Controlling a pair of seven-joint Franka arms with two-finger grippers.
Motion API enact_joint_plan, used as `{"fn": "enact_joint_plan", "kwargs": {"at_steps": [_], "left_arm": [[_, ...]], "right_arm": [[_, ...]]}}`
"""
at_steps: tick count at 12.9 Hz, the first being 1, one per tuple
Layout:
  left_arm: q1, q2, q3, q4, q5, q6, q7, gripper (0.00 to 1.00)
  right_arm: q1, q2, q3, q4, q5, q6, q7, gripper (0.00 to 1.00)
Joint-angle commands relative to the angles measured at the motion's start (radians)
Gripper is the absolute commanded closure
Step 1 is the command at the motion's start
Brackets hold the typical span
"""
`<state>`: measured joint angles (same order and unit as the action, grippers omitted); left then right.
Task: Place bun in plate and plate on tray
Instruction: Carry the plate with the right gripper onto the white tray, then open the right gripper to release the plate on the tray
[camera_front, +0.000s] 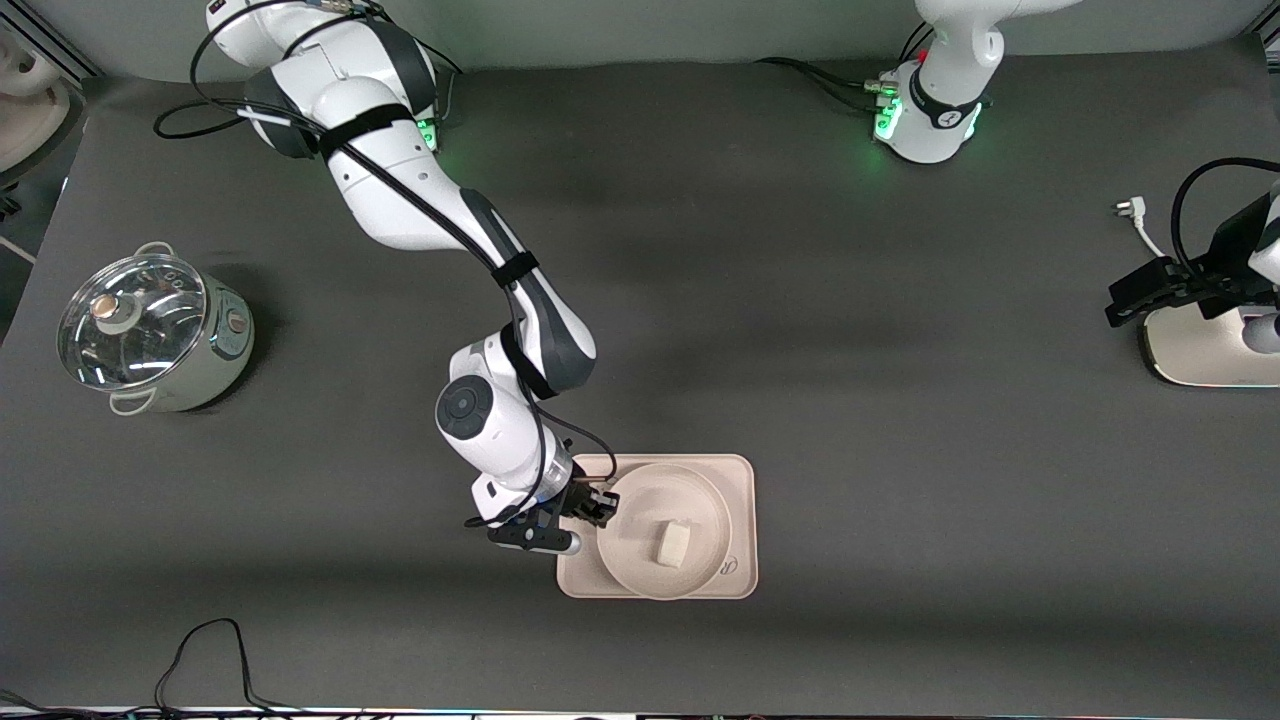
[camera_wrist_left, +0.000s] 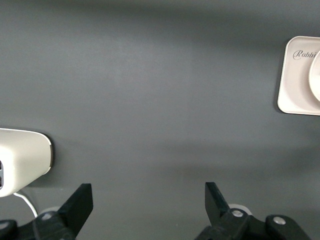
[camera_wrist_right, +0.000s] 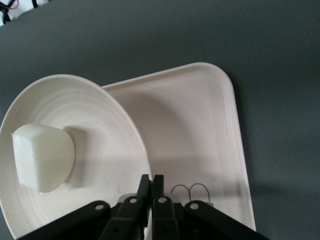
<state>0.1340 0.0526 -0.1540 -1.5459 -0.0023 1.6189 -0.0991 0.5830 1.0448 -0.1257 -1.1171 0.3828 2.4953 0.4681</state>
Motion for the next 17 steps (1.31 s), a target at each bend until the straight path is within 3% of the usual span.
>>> {"fn": "enact_joint_plan", "kwargs": {"at_steps": [1, 5, 6, 7, 11, 17], "left_arm": [[-0.008, 0.001, 0.008, 0.01, -0.01, -0.001, 0.01, 0.0], [-0.008, 0.001, 0.008, 0.01, -0.01, -0.001, 0.012, 0.0], [-0.008, 0.001, 0.008, 0.01, -0.012, -0.001, 0.012, 0.0], [-0.008, 0.001, 0.008, 0.01, -0.01, -0.001, 0.01, 0.0], [-0.008, 0.001, 0.008, 0.01, -0.012, -0.001, 0.01, 0.0], [-0.007, 0.004, 0.008, 0.01, -0.012, -0.001, 0.01, 0.0]], "right_arm": [[-0.008, 0.041, 0.011, 0.048, 0.033, 0.008, -0.023, 1.0], [-0.008, 0.05, 0.015, 0.045, 0.033, 0.008, -0.019, 1.0], [-0.008, 0.049, 0.015, 0.043, 0.036, 0.007, -0.016, 0.58], [-0.008, 0.046, 0.015, 0.04, 0.045, 0.007, -0.016, 0.02], [-0.008, -0.006, 0.015, 0.037, 0.05, -0.035, -0.003, 0.0], [-0.023, -0.219, -0.06, 0.022, 0.031, -0.439, 0.007, 0.0]]}}
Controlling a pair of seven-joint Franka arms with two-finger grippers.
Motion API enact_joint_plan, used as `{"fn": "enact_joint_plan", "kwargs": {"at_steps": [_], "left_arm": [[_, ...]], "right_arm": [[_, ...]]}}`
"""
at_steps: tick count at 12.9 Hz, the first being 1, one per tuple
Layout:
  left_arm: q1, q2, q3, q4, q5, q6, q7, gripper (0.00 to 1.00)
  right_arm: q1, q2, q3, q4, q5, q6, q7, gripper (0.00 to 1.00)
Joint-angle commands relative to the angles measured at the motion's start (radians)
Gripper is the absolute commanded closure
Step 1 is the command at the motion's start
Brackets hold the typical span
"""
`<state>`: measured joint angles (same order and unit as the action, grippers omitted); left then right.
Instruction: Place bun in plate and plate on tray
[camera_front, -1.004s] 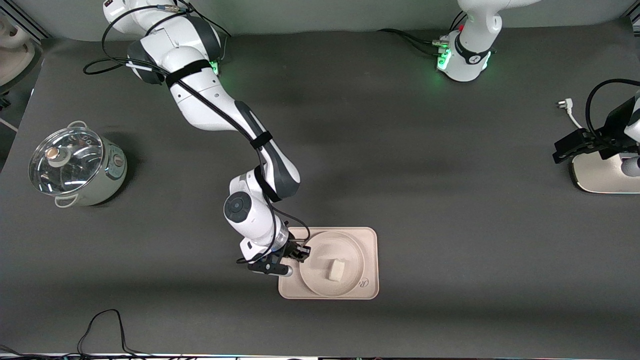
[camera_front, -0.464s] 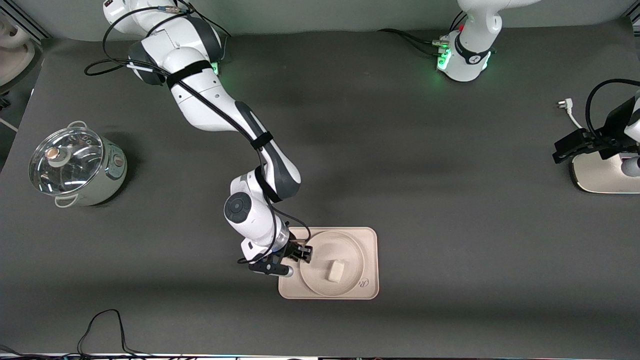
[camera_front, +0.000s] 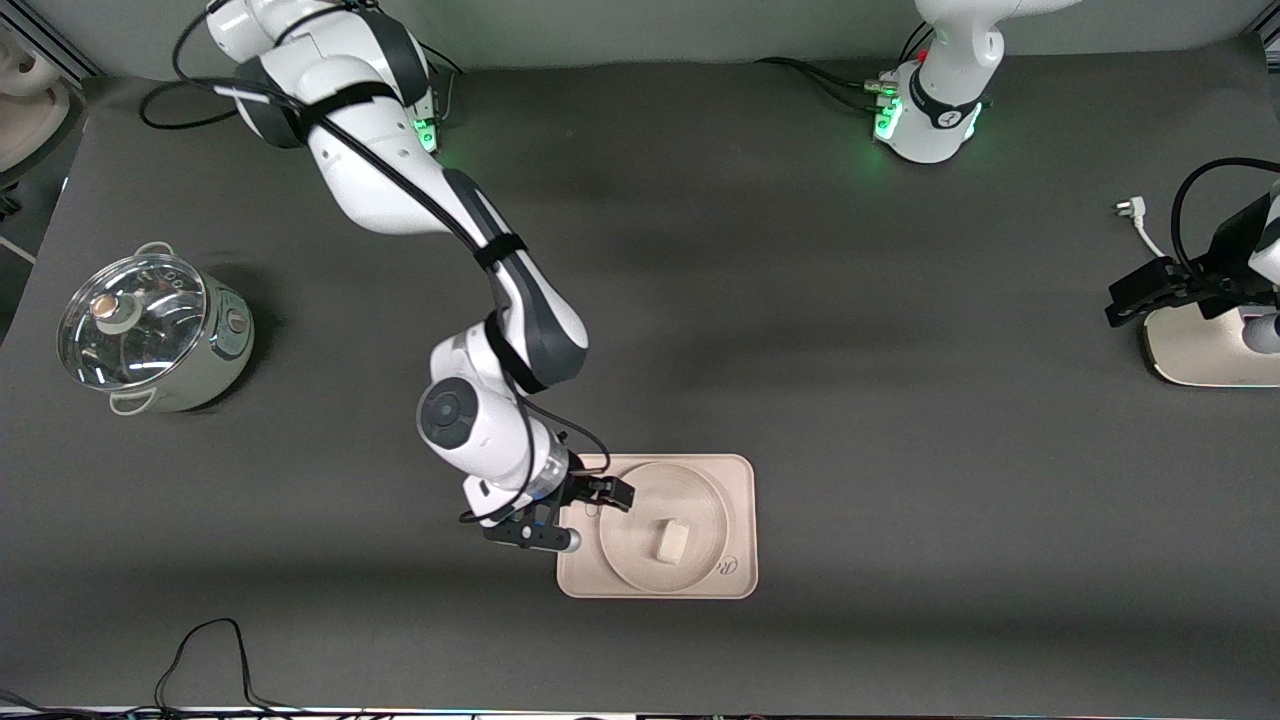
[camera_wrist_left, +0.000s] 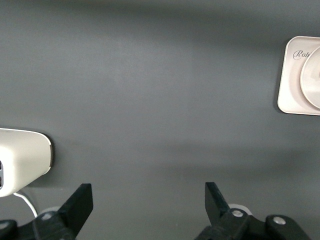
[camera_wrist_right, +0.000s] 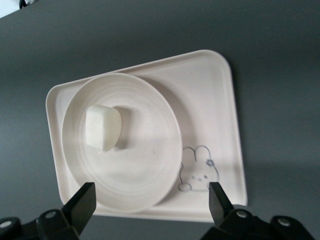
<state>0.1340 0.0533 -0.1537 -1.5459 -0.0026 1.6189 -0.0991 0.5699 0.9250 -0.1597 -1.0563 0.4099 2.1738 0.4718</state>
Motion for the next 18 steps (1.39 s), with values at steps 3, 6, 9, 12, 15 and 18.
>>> {"fn": "enact_joint_plan", "kwargs": {"at_steps": [3, 6, 9, 12, 15, 18], "left_arm": [[-0.007, 0.005, 0.008, 0.01, -0.01, -0.001, 0.012, 0.0], [-0.007, 0.004, 0.01, 0.01, -0.011, -0.002, 0.01, 0.0], [-0.007, 0.004, 0.01, 0.01, -0.011, -0.001, 0.01, 0.0], [-0.008, 0.004, 0.008, 0.01, -0.011, -0.002, 0.01, 0.0], [-0.005, 0.005, 0.008, 0.01, -0.011, -0.002, 0.01, 0.0], [-0.007, 0.004, 0.008, 0.01, -0.011, -0.002, 0.01, 0.0]], "right_arm": [[-0.083, -0.309, -0.029, -0.161, -0.054, -0.27, -0.013, 0.0], [-0.157, -0.49, -0.023, -0.232, -0.106, -0.441, -0.071, 0.0], [-0.243, -0.697, -0.012, -0.371, -0.202, -0.549, -0.217, 0.0], [-0.405, -0.831, 0.086, -0.474, -0.293, -0.592, -0.347, 0.0], [-0.427, -0.86, 0.062, -0.475, -0.368, -0.621, -0.451, 0.0], [-0.426, -0.876, -0.013, -0.478, -0.375, -0.624, -0.541, 0.0]]}}
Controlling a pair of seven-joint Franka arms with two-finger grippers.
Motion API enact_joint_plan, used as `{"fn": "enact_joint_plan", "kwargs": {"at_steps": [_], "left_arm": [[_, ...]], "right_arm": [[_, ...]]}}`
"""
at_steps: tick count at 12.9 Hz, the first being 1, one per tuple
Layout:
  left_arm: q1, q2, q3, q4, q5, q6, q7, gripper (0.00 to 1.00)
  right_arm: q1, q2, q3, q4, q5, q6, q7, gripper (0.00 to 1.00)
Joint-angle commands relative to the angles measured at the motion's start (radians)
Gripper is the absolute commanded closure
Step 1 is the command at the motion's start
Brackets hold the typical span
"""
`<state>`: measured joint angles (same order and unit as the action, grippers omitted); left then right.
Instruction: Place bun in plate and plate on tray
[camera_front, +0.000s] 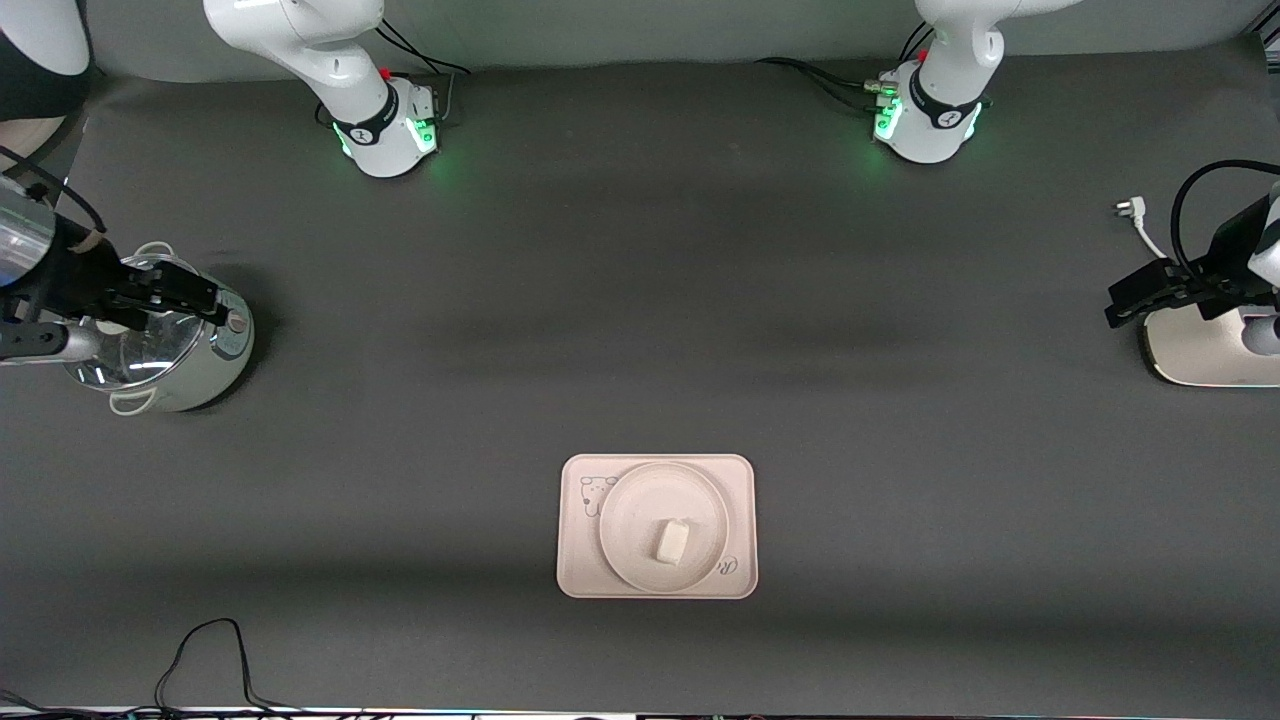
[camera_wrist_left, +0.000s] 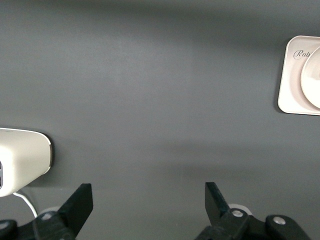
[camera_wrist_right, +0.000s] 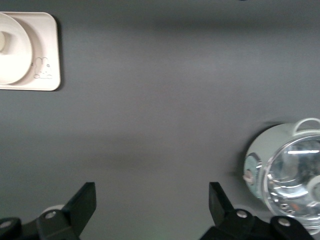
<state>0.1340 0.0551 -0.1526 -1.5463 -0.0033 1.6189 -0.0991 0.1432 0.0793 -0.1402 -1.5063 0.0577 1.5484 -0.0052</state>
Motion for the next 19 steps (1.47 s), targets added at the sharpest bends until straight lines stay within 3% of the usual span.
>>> {"fn": "enact_joint_plan", "kwargs": {"at_steps": [1, 19], "left_arm": [[-0.007, 0.002, 0.007, 0.011, -0.011, -0.004, 0.01, 0.0], [-0.004, 0.002, 0.01, 0.014, 0.014, -0.014, 0.019, 0.0]], "right_arm": [[0.001, -0.033, -0.042, -0.028, -0.032, 0.001, -0.071, 0.0], [0.006, -0.039, -0.055, -0.023, -0.07, -0.021, -0.059, 0.0]]}}
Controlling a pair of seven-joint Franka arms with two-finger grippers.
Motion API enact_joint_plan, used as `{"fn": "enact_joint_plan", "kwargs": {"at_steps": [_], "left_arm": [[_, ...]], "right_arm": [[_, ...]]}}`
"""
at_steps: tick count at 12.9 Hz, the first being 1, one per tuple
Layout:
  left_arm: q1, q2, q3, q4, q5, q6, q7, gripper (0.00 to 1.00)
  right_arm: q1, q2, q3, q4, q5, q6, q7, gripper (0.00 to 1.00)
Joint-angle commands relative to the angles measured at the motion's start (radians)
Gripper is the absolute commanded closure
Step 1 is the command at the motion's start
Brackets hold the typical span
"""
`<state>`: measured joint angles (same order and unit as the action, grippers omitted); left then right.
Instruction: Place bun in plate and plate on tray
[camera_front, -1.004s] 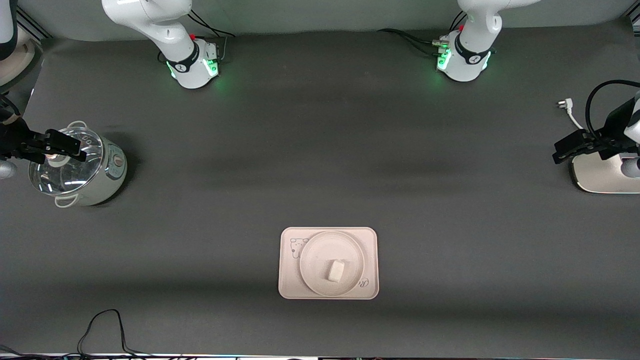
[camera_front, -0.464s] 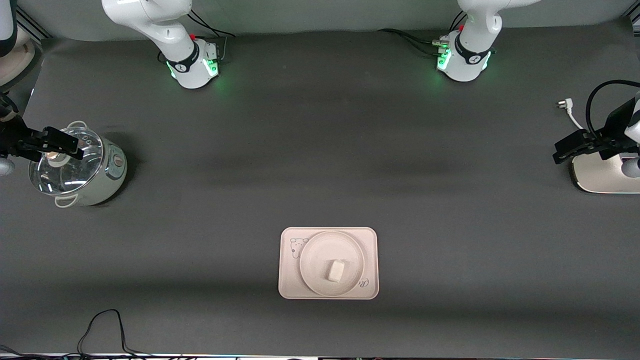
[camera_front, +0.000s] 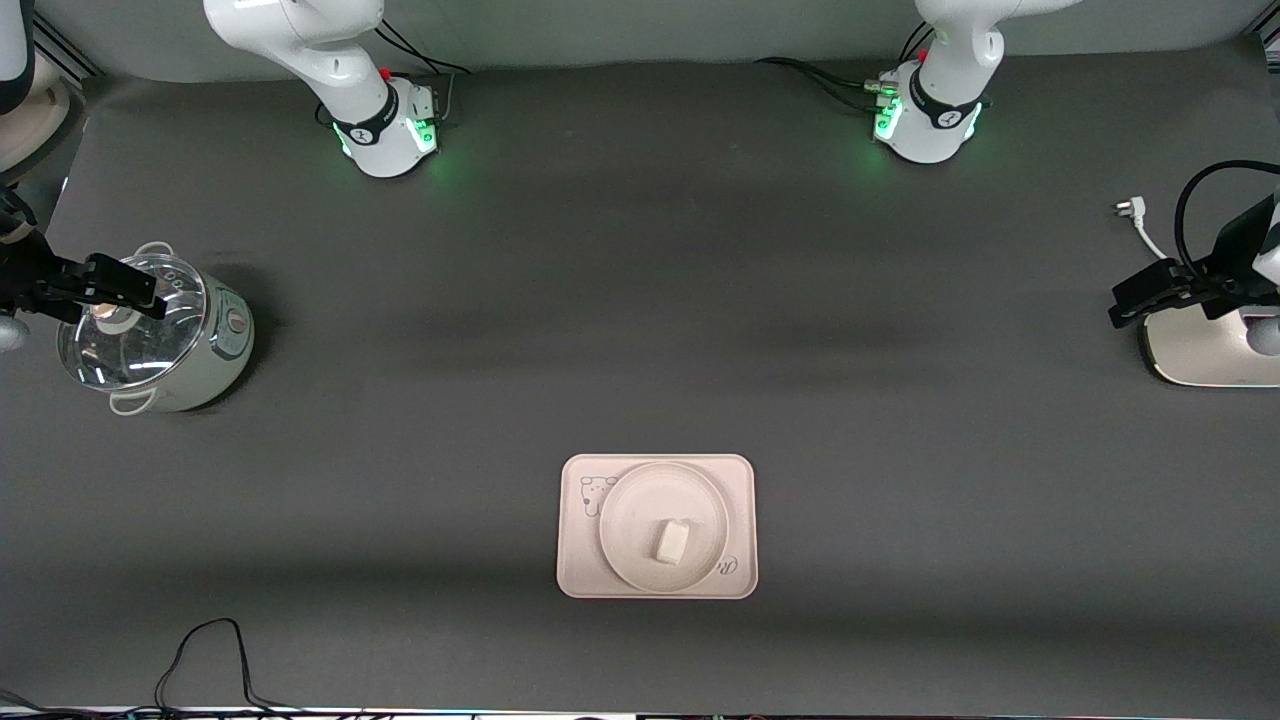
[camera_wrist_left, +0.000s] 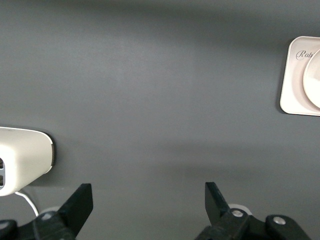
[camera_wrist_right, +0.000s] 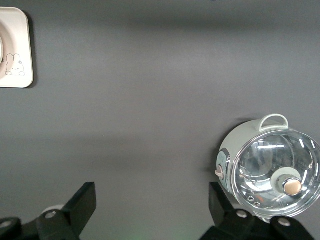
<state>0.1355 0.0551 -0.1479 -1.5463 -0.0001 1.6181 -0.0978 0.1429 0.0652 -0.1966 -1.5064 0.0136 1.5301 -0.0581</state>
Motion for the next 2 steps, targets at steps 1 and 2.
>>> {"fn": "enact_joint_plan", "kwargs": {"at_steps": [1, 2], "left_arm": [[-0.007, 0.002, 0.005, 0.014, 0.017, -0.014, 0.024, 0.0], [-0.007, 0.002, 0.005, 0.014, 0.018, -0.015, 0.026, 0.0]], "right_arm": [[0.006, -0.025, 0.002, -0.023, -0.026, -0.002, -0.006, 0.0], [0.006, -0.025, 0.002, -0.023, -0.027, -0.002, -0.006, 0.0]]}}
